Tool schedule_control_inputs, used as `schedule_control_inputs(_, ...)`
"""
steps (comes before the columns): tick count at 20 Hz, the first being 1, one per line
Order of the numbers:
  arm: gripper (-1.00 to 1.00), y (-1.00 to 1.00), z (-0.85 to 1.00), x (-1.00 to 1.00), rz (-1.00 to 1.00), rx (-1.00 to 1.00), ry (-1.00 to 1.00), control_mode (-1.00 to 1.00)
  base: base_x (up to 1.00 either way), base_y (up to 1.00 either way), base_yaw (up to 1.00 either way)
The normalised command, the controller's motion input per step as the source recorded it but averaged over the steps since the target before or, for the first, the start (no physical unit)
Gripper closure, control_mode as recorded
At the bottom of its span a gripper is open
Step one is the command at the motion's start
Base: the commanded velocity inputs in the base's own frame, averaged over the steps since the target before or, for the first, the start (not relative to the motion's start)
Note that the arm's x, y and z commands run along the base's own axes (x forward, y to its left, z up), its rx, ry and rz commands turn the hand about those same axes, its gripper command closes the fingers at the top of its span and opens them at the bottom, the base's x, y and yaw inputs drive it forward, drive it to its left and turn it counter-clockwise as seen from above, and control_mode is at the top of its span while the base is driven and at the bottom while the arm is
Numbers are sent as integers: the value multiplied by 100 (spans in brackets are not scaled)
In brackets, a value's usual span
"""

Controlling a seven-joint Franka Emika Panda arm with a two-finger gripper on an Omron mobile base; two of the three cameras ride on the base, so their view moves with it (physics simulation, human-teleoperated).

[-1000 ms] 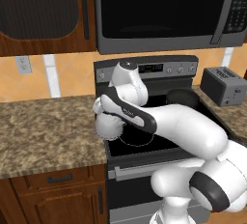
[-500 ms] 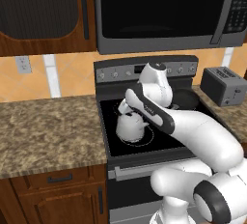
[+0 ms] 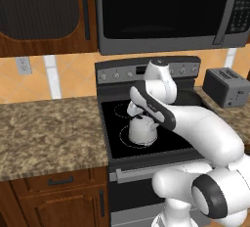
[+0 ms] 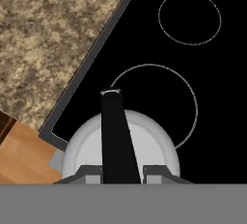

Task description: Pick the kettle from the counter and place it on a stove burner. Then turn the burner on.

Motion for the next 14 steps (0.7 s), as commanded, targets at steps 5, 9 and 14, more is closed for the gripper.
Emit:
schedule_control_inputs(5,100,-11,0,1,0,-1,-2,-100,0,0,0)
schedule_control_inputs(9,100,-7,-15,0,0,0,-5,-100,0,0,0)
schedule_control_inputs(14,100,0,-33,0,0,0,-6,-100,0,0,0)
